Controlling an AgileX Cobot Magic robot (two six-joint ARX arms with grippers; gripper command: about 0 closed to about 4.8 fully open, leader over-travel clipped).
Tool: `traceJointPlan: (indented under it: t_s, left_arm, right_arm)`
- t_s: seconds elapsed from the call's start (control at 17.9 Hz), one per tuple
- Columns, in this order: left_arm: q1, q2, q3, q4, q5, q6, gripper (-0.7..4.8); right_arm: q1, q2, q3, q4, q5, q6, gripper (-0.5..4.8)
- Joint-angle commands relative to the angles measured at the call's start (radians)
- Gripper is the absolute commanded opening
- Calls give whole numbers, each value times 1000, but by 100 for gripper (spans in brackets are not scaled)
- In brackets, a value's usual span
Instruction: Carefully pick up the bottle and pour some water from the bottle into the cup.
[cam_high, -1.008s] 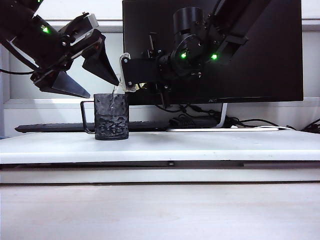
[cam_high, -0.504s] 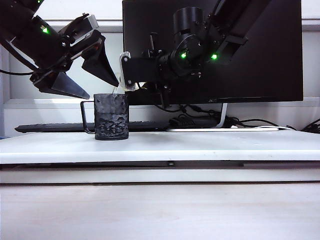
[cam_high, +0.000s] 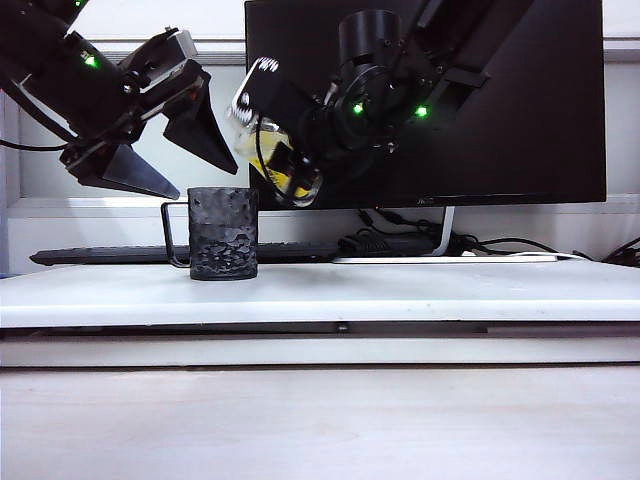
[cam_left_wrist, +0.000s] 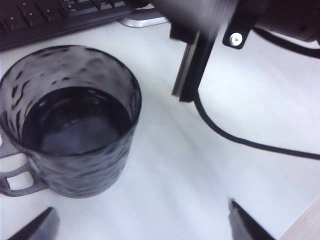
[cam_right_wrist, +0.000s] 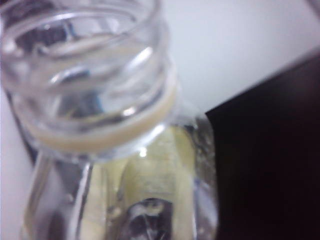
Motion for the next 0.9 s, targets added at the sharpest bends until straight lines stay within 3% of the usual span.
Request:
traceJointPlan:
  t_s: [0.06, 0.22, 0.5, 0.9]
  left_arm:
    - [-1, -4, 3, 20, 5, 4, 479]
    - [-1, -16, 3, 68, 5, 4, 479]
    - [-1, -85, 3, 119, -3, -3, 479]
    - [-2, -103, 3, 129, 10, -4, 479]
  right_arm:
    - [3, -22, 8, 30, 43, 290, 102]
    - [5, -46, 8, 16, 117, 494, 94]
    - [2, -207, 8, -156, 211, 776, 94]
    - [-68, -336, 5, -541, 369, 928, 94]
